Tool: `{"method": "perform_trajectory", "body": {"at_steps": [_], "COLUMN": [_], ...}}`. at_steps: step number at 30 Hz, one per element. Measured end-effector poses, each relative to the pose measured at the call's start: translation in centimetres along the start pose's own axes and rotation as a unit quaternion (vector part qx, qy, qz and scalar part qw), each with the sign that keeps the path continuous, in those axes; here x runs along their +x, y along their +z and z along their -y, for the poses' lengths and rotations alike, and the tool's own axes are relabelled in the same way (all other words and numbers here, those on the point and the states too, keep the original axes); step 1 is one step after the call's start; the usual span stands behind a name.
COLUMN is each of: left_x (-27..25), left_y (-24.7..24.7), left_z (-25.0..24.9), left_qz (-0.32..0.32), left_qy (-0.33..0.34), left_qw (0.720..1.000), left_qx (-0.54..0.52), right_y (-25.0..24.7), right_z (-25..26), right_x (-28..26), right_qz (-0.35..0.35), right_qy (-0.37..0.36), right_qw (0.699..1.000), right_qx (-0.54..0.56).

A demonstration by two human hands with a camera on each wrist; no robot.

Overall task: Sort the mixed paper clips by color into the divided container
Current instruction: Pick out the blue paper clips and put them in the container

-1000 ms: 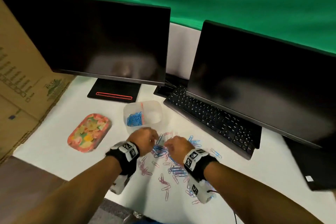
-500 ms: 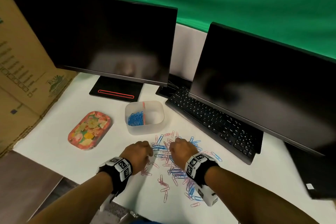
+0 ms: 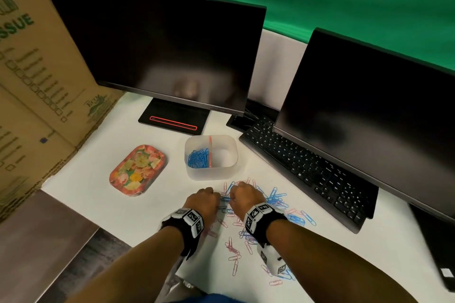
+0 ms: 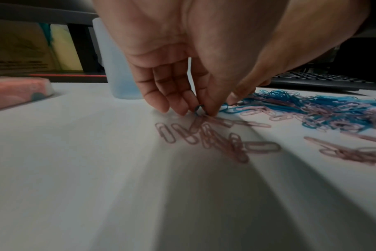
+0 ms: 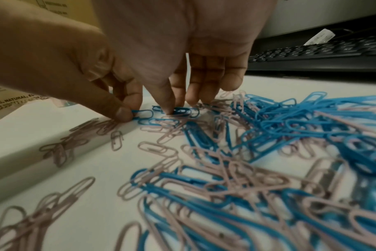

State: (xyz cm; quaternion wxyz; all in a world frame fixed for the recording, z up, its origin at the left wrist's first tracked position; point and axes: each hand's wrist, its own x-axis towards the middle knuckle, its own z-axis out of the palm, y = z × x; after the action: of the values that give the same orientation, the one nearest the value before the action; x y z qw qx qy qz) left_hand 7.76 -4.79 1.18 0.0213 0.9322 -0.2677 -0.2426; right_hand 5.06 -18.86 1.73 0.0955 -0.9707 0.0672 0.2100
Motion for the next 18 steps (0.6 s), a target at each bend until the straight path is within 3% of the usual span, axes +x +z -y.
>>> {"method": "perform_trajectory", "body": {"at_steps": [6, 13, 18], "left_x": [0.0, 0.2, 0.0], "left_y": [-0.4, -0.8, -0.7], "left_z": [1.6, 2.1, 1.9], "left_qz": [-0.023, -0.108, -0.120], "left_qy": [-0.016, -0.067, -0.071], "left_qw": [0.992, 0.931, 0.921], "left_qx": [-0.127, -0.342, -0.364], "right_y": [0.1, -0.3, -0.4], "right_z": [0.5, -0.2, 0.3], "right_x": [0.2, -0.3, -0.2], "right_qz": [0.002, 0.004, 0.030], "right_qy": [0.002, -0.014, -0.023], "right_qw": [1.000, 0.994, 0.996], "right_qx": [0.018, 0.106, 0.087]}}
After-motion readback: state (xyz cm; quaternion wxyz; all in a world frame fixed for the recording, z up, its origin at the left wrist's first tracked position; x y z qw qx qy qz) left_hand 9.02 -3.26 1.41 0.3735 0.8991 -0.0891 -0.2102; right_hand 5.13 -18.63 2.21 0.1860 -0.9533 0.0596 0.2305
